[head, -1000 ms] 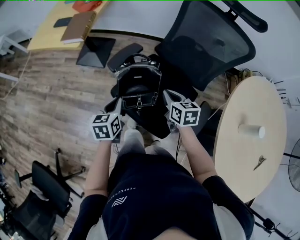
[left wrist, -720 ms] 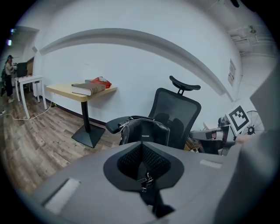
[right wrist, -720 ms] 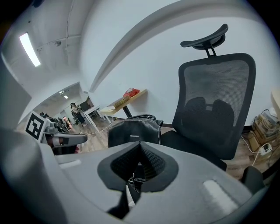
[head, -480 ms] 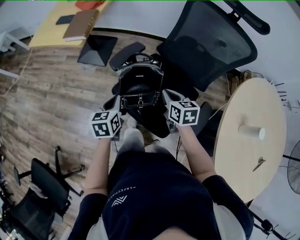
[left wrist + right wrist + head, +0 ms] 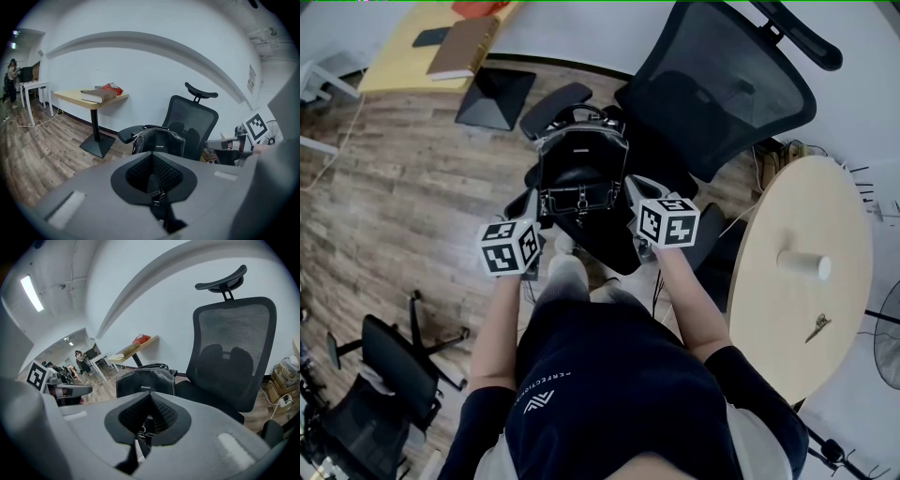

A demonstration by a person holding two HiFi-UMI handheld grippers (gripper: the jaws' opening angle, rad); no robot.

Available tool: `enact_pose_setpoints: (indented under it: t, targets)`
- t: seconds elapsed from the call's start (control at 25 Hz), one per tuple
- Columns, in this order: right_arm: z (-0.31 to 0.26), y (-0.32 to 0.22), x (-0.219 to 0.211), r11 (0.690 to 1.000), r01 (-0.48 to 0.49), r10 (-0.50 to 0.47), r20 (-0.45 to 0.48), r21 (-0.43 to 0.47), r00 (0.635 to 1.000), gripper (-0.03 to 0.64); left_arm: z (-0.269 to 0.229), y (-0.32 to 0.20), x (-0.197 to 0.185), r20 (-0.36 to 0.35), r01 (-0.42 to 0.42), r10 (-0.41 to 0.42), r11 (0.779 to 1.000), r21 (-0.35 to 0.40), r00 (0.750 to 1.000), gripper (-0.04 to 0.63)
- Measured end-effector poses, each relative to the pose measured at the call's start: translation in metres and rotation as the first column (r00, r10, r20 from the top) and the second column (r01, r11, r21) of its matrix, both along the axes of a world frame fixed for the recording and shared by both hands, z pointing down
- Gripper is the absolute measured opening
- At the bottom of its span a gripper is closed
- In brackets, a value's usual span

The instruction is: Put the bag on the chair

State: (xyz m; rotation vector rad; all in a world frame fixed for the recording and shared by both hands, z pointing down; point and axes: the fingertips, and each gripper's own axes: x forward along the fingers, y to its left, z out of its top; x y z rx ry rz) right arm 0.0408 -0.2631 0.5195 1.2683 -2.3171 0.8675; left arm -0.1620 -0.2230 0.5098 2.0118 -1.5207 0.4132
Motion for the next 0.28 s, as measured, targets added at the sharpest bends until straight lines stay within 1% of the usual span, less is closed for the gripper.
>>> enact_pose_setpoints:
  t: [0.28]
  targets:
    - [0.0022,-0.0013,-0.0006,1.000,0.002,-0.002,-0.008,-0.004,1.000,0.002,0.0032,0.0020,-0.0014,0.000,0.006,-0.006,1.000,-0.010,1.000,0.017]
